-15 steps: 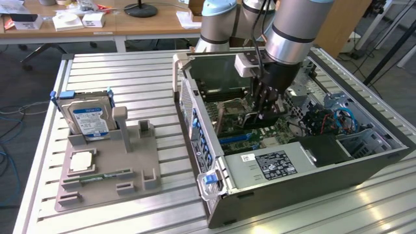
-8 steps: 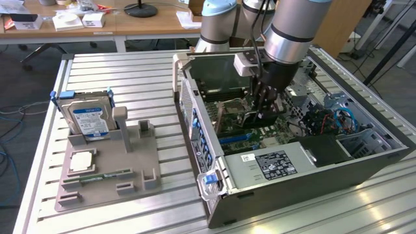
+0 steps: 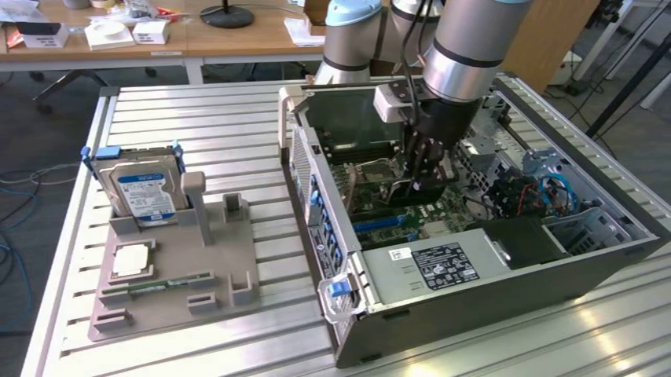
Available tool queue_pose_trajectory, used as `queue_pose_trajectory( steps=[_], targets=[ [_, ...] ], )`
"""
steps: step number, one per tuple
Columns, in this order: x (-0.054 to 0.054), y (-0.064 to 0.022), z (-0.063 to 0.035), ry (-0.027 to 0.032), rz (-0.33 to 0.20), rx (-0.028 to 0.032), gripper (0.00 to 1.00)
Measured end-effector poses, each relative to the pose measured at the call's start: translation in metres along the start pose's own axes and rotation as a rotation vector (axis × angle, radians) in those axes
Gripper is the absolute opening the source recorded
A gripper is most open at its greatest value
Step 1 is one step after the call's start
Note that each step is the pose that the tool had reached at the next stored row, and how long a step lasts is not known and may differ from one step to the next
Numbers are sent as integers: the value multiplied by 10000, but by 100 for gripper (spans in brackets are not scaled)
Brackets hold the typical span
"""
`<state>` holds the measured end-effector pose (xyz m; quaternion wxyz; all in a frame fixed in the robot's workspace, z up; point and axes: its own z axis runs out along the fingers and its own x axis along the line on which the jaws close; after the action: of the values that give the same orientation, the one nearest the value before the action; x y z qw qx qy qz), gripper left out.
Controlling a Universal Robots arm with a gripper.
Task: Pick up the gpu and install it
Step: 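Insert the gpu into the slot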
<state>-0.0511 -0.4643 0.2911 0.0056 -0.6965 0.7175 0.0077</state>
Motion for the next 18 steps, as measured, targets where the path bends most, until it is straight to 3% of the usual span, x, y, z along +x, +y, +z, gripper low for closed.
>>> queue_pose_trajectory(
  steps=[8, 18],
  targets=[
    [2, 32, 2, 1, 0, -1, 27],
    [4, 33, 169, -29, 0, -1, 27]
  ],
)
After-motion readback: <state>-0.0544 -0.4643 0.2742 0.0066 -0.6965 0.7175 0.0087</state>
